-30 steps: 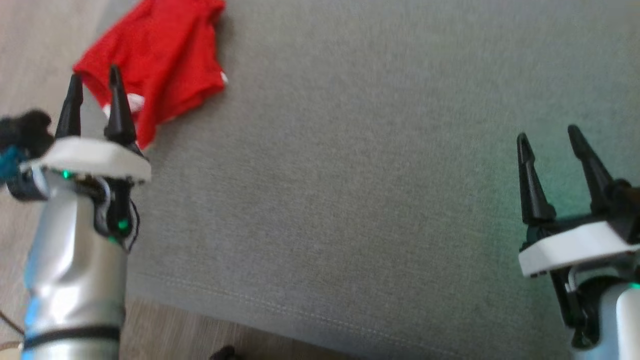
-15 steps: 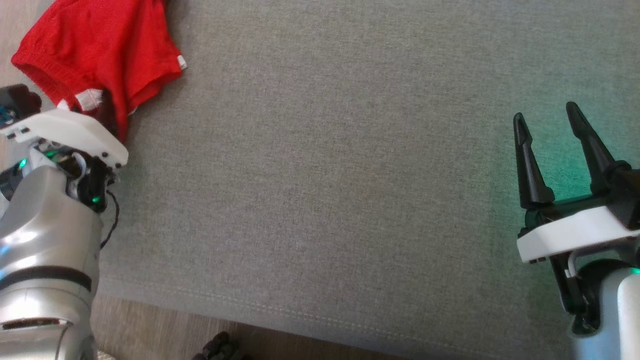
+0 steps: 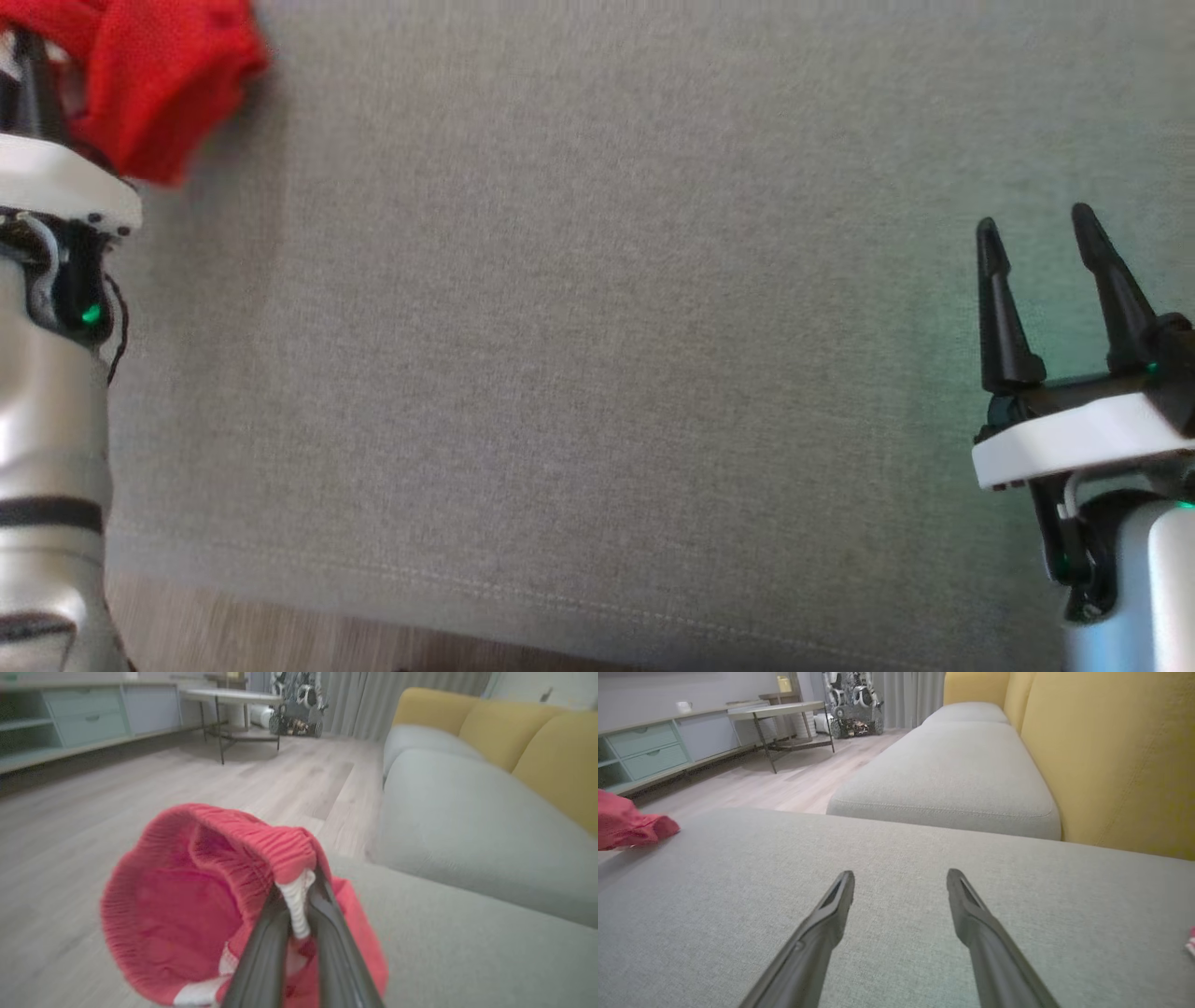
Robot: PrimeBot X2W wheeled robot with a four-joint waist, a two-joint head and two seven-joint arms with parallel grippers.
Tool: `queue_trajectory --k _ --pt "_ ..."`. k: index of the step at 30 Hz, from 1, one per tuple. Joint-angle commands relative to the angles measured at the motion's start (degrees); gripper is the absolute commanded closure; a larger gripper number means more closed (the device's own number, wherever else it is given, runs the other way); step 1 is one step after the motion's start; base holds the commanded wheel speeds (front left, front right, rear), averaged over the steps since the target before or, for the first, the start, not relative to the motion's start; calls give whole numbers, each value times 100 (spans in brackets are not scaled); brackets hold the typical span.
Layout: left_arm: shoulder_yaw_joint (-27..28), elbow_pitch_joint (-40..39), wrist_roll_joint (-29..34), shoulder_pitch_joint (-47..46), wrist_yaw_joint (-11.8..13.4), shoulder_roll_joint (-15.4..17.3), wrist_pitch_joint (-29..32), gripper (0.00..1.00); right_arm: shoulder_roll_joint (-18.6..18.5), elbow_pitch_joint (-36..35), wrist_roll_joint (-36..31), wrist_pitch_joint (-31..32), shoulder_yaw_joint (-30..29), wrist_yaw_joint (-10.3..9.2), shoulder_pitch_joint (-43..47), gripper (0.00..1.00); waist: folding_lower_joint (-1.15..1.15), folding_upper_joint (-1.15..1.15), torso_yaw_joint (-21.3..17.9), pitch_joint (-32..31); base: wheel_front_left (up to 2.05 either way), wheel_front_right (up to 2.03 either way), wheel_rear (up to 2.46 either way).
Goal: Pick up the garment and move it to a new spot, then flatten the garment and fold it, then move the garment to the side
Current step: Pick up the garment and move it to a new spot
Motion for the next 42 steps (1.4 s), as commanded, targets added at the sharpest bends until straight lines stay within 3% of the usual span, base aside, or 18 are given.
queue_trajectory --k 1,11,12,17,21,29,42 --pt "217 -488 107 194 60 375 -67 100 60 -115 51 -114 99 -5 -71 0 -1 0 -115 -292 0 0 0" --pt "278 -3234 462 2007 423 216 18 100 89 398 411 -525 84 -5 365 0 -1 0 -718 -1491 0 0 0" --pt "222 -3776 480 2405 510 145 156 100 89 442 487 -559 86 -5 476 0 -1 0 -849 -1651 0 0 0" --pt "-47 -4984 526 3249 685 -85 595 100 90 486 622 -595 92 -5 688 0 -1 0 -1160 -1871 0 0 0" --pt "-460 -5506 557 3651 698 -315 961 100 90 503 701 -616 124 -5 752 0 -1 0 -1443 -1885 0 0 0" --pt "-1330 -5313 619 3619 383 -679 1228 100 90 575 863 -704 262 -5 662 0 -1 0 -2036 -1617 0 0 0" --pt "-2865 -3524 669 2393 -32 -1252 983 100 90 898 1142 -981 522 -5 304 0 -1 0 -3259 -935 0 0 0"
